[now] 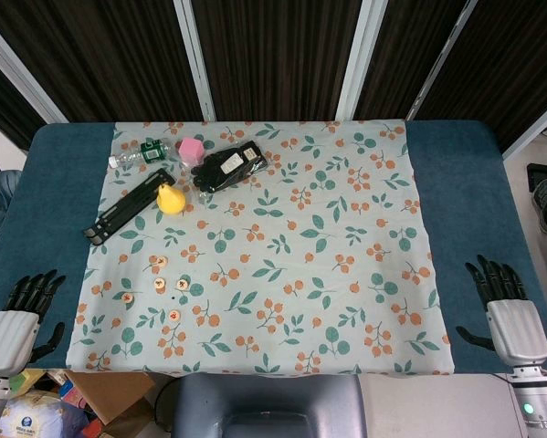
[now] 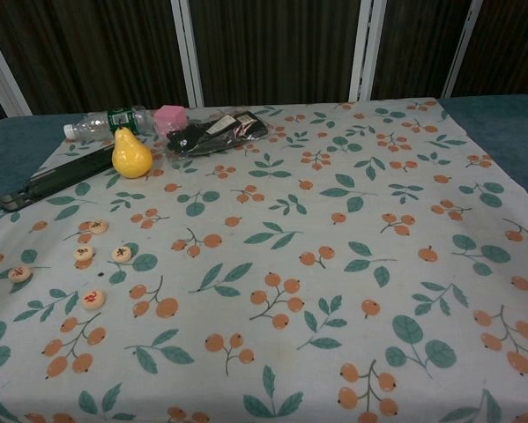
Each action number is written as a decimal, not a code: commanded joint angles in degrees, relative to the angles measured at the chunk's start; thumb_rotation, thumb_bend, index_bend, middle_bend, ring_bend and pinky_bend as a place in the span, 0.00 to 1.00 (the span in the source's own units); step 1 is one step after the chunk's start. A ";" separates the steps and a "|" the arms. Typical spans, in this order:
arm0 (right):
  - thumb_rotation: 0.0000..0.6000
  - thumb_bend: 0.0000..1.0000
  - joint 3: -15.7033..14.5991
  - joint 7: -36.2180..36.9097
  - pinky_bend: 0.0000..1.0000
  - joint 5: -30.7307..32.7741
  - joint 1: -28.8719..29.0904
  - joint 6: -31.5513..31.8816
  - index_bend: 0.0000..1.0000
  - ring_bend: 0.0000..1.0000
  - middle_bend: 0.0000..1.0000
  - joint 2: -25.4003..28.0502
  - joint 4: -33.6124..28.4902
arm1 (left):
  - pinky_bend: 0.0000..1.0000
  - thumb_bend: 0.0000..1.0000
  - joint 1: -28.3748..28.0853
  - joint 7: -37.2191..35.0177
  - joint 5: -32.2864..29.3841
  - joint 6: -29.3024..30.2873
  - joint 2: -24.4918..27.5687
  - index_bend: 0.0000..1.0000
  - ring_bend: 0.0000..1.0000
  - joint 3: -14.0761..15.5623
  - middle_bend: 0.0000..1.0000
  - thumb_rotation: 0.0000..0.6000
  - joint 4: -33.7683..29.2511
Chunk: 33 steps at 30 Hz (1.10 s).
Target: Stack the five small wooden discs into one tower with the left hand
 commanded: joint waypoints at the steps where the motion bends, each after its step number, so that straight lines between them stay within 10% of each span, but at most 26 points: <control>1: 1.00 0.08 -0.04 0.14 0.00 -0.09 -0.01 0.01 0.00 0.00 0.00 0.04 -0.02 | 0.01 0.48 0.02 0.04 0.11 0.00 -0.06 0.00 0.00 0.10 0.01 1.00 0.07; 9: 1.00 0.08 -0.41 0.48 0.00 -0.72 -0.35 0.44 0.00 0.00 0.00 0.25 0.13 | 0.07 0.48 -1.07 -1.68 1.34 -1.06 -0.80 0.02 0.02 0.34 0.04 1.00 0.27; 11: 1.00 0.08 -0.42 0.75 0.00 -0.92 -0.38 0.61 0.00 0.00 0.00 0.31 0.15 | 0.38 0.47 -1.29 -2.53 1.39 0.89 -3.46 0.07 0.21 -1.19 0.21 1.00 2.11; 14: 1.00 0.08 -0.44 0.89 0.00 -1.12 -0.20 0.37 0.00 0.00 0.00 0.22 0.19 | 0.98 0.47 -2.32 -5.24 0.04 0.51 -8.20 0.25 0.85 -2.71 0.84 1.00 6.25; 17: 1.00 0.08 -0.50 0.44 0.00 -1.05 -0.02 -0.08 0.00 0.00 0.00 0.06 0.24 | 1.00 0.47 -4.30 -6.97 -2.03 -4.22 -11.29 0.36 1.00 -2.85 1.00 1.00 9.23; 33: 1.00 0.08 -0.62 0.12 0.00 -0.89 0.10 -0.60 0.00 0.00 0.00 0.04 0.10 | 1.00 0.44 -9.20 -4.32 -11.91 -15.24 -21.51 0.33 1.00 -5.62 1.00 1.00 15.84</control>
